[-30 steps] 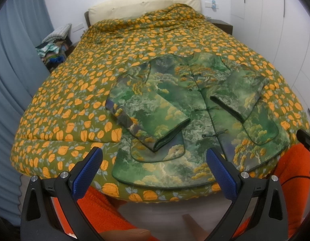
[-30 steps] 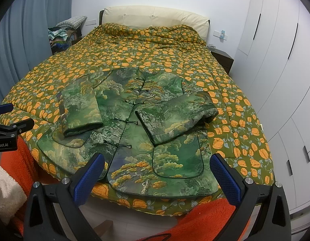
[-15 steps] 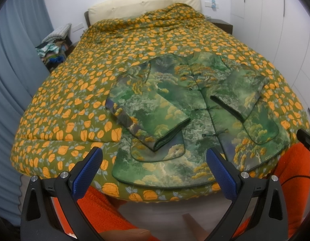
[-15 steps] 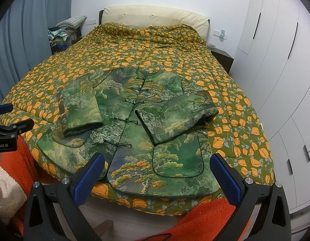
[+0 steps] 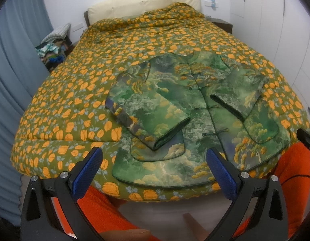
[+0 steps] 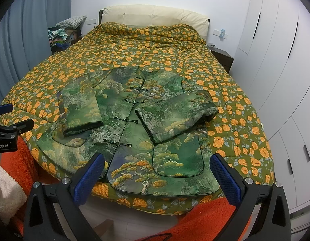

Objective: Fold large clothes

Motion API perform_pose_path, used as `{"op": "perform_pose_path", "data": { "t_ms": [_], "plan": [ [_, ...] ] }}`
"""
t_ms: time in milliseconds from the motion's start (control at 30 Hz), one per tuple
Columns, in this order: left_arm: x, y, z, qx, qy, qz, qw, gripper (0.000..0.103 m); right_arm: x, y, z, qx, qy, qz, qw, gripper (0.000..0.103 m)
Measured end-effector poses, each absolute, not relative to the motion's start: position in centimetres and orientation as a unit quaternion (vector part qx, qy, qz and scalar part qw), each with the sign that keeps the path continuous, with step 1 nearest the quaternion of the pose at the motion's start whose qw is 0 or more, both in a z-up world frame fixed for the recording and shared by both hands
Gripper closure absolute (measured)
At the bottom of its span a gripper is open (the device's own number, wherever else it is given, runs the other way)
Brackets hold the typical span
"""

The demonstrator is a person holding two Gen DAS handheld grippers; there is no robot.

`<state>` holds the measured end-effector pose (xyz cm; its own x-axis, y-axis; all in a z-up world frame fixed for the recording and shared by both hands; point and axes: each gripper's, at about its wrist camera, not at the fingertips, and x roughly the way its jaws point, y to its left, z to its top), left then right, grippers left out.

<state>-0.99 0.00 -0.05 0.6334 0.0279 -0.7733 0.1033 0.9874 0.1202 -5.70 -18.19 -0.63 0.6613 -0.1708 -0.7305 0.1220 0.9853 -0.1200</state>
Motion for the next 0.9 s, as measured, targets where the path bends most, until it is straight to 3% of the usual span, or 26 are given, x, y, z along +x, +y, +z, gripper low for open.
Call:
{"op": "perform_pose_path", "data": {
  "t_ms": [900],
  "plan": [
    [-1.25,0.10,-0.21,0.079,0.428,-0.020,0.900,0.000,-5.64,-18.06,-0.79,-0.030,0.407,-0.079,0.910,0.000]
  ]
}}
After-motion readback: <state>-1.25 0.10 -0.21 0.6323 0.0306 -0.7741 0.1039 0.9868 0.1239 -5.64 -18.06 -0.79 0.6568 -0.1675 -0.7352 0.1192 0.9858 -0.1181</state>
